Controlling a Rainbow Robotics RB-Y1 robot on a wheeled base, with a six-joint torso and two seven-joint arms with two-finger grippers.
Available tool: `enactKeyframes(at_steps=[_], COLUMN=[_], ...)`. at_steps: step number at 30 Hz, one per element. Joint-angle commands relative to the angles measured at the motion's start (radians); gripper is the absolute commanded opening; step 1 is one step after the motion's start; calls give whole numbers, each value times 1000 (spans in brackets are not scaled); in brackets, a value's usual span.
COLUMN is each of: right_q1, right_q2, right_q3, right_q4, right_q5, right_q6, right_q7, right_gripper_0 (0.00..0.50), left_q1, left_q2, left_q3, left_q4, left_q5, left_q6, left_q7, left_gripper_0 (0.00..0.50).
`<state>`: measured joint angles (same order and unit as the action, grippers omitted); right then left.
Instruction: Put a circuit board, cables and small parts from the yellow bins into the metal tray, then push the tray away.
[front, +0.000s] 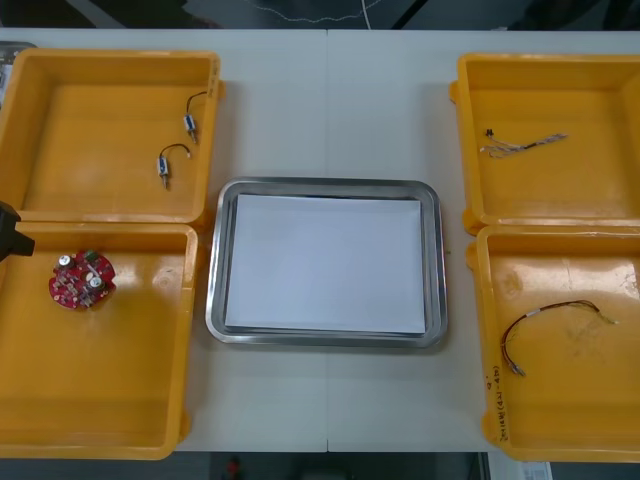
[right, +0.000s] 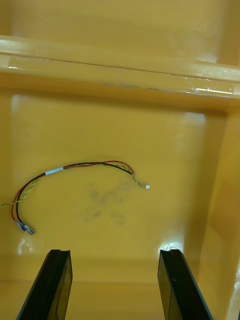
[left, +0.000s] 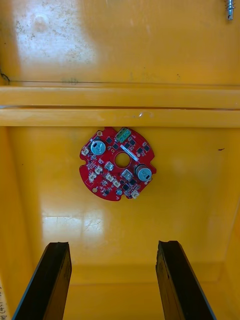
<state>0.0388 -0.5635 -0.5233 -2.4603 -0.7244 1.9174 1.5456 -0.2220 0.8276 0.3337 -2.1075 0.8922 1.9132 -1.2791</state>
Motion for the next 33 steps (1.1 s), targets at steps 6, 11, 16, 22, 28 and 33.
enactKeyframes(at_steps=[6,11,16,22,28,33], right_q1=[20,20,20,20,20,20], right_q2=[-9,-9,-9,-9,-9,-9], right_q3=[-27,-27,-27,-27,-27,-27], right_q4=[-32,-32,-32,-32,-32,-32], right_q5=[-6,-6,-6,-6,-6,-6], right_q6=[2,2,2,2,2,2], right_q7=[-47,-47,-47,-47,-47,-47], right_gripper_0=[500,500,500,500,500,500], left_q1=[16,16,16,16,16,16], left_q2=[44,44,44,44,44,44], left_q3=[30,30,30,30,30,30], left_q4=[-29,-29,-29,-29,-29,-29], left_q5=[-7,-7,-7,-7,-7,-7], left_q6=[7,7,7,7,7,7], left_q7=[-42,-42,-42,-42,-42,-42], left_gripper_0=[500,500,500,500,500,500])
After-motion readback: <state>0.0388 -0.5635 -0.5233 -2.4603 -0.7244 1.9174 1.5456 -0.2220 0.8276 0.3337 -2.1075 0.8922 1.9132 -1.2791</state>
